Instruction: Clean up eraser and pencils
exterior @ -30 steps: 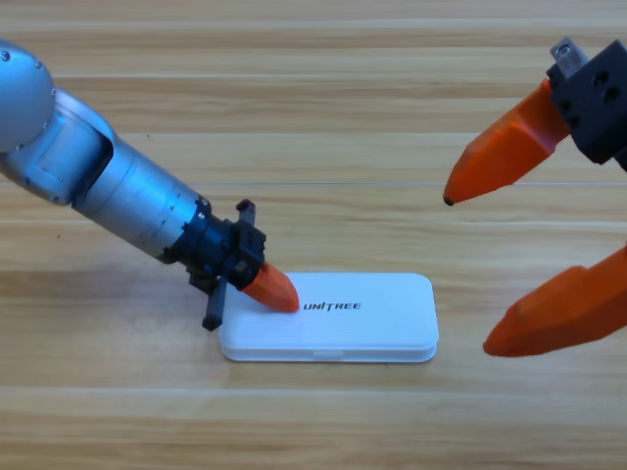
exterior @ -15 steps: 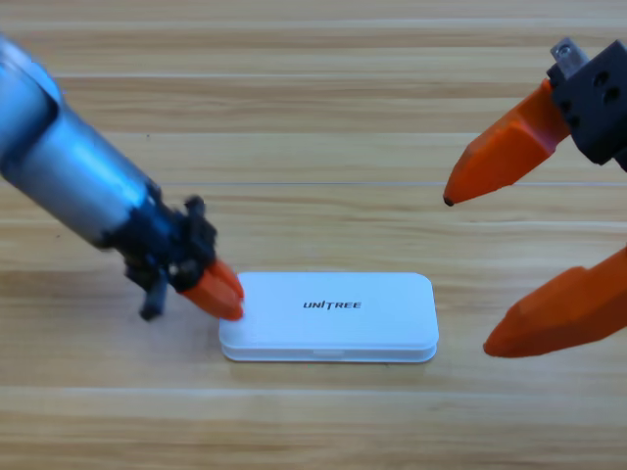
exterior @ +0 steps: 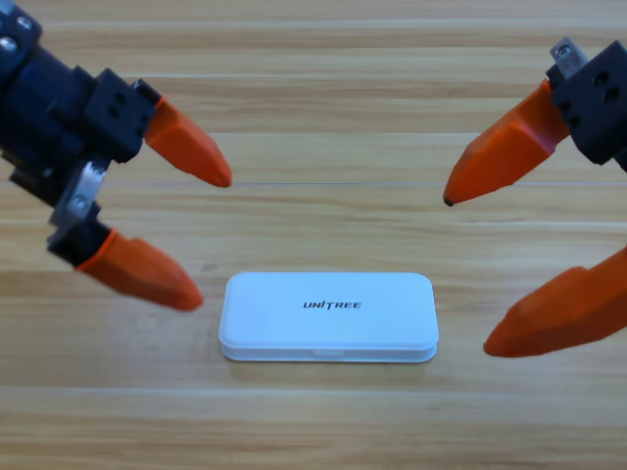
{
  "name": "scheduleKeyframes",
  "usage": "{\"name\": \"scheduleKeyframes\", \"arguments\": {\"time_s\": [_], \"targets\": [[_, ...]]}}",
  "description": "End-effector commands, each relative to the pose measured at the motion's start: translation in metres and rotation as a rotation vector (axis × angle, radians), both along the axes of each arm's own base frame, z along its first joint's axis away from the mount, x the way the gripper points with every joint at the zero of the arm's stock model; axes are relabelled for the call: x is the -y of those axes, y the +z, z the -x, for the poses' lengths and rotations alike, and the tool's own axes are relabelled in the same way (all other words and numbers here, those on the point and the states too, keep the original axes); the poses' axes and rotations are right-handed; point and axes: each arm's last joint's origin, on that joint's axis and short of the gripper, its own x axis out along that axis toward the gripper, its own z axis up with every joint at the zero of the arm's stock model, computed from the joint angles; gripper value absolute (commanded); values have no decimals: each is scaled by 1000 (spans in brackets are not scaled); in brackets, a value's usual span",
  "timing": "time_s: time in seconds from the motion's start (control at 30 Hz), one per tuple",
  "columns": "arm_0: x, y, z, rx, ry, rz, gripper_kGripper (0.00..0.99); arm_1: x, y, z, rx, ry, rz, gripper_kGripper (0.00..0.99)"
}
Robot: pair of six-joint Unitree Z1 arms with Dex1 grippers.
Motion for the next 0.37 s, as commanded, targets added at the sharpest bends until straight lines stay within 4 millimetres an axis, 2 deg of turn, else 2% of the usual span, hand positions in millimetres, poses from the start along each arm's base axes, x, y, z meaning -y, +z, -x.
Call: {"name": "scheduleKeyframes", "arguments": {"time_s": [0.03, 0.2, 0.37], "targets": [[16, 6, 31, 0, -121, 4, 968, -9, -9, -1, -19, 20, -3, 959], [29, 3, 30, -21, -138, -10, 983, -9, -9, -1, -19, 20, -3, 959], [31, 2, 29, -22, -136, -7, 990, -9, -10, -1, -19, 20, -2, 959]]}}
